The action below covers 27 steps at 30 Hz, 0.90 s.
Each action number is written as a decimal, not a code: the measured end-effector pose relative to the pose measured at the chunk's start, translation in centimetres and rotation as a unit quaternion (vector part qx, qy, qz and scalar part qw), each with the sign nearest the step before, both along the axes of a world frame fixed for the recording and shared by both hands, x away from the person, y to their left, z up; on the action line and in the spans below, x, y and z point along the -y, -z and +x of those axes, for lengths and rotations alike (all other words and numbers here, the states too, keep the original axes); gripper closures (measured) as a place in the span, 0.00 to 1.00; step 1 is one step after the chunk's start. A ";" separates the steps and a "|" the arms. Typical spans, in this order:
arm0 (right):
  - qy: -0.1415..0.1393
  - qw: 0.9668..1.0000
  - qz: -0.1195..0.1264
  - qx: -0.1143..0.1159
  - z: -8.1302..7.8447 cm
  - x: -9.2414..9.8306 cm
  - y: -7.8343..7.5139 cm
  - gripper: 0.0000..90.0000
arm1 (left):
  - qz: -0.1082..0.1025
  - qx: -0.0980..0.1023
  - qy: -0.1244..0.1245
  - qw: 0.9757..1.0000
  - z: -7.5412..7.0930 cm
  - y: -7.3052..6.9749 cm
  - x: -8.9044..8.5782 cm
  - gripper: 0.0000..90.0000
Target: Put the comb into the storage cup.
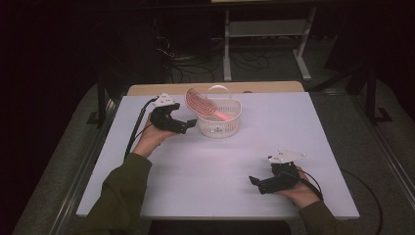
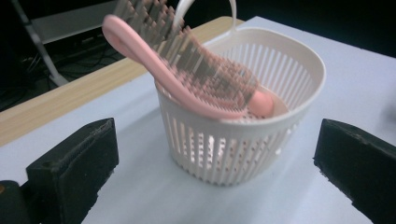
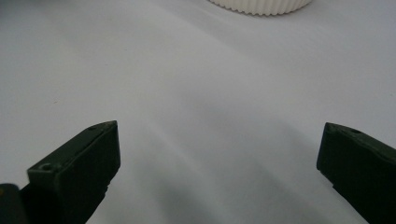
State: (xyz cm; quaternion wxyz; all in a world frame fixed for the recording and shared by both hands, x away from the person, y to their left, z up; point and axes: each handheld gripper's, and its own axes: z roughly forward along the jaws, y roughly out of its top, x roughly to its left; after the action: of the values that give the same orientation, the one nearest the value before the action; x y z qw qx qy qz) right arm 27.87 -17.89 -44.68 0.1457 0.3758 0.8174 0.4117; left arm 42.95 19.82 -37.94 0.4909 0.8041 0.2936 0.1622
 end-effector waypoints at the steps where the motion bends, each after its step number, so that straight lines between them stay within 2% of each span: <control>1: 0.000 1.000 0.000 0.001 0.0 0.0 0.0 0.00 | 0.002 0.000 0.002 1.000 -0.2 0.1 -0.1 0.00; 9: 0.001 1.000 0.001 0.000 0.0 0.0 0.0 0.00 | 0.015 -0.005 0.011 1.000 -1.4 0.6 -0.3 0.00; 14: 0.002 1.000 0.001 0.002 0.0 0.0 0.0 0.00 | 0.007 -0.004 0.014 1.000 -2.2 1.2 -0.4 0.00; 17: 0.004 1.000 0.002 0.002 0.0 0.1 -0.1 0.00 | 0.014 -0.007 0.017 1.000 -2.7 1.3 -0.5 0.00; 19: 0.005 1.000 0.001 0.002 0.0 0.2 -0.1 0.00 | 0.009 -0.009 0.020 1.000 -3.0 1.4 -0.6 0.00; 24: 0.004 1.000 0.001 0.002 0.0 0.2 -0.1 0.00 | 0.014 -0.011 0.029 0.999 -3.9 1.6 -1.0 0.00; 27: 0.004 1.000 0.001 0.002 0.0 0.2 -0.1 0.00 | 0.010 -0.011 0.031 0.999 -4.5 1.7 -1.3 0.00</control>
State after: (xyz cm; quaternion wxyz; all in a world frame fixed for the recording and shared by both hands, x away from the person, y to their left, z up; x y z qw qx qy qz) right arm 27.87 -18.08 -44.56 0.1487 0.3784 0.8150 0.4129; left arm 38.45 21.13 -39.60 0.4841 0.8194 0.2726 0.1410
